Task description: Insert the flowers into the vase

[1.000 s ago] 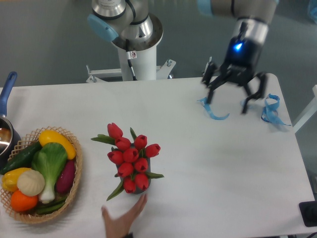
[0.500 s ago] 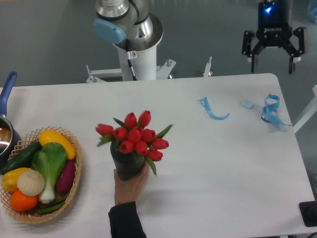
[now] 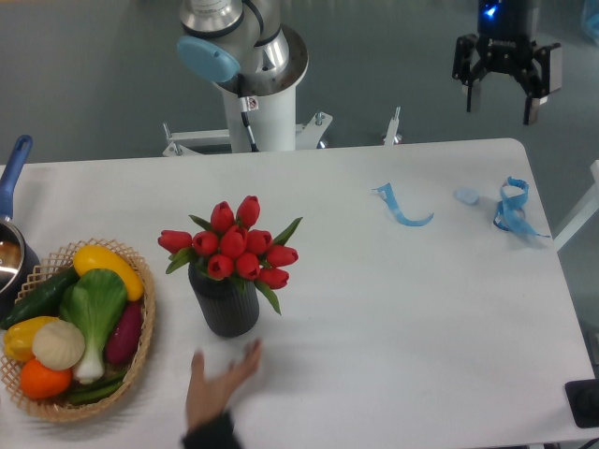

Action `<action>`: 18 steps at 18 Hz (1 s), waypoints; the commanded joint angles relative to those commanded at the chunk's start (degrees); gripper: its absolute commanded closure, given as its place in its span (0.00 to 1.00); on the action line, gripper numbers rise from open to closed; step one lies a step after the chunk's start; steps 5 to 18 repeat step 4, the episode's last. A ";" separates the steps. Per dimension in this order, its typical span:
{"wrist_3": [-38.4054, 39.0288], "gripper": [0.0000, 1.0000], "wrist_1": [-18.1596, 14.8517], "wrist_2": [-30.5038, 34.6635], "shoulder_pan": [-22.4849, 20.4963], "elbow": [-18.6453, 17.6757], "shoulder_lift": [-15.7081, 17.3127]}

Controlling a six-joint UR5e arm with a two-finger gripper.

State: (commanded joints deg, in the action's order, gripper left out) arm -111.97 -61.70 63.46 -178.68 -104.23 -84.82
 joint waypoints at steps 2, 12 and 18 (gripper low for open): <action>0.09 0.00 -0.26 -0.18 0.09 0.61 -0.08; 0.62 0.00 -0.79 -0.27 0.27 0.52 -0.17; 0.62 0.00 -0.79 -0.27 0.27 0.52 -0.17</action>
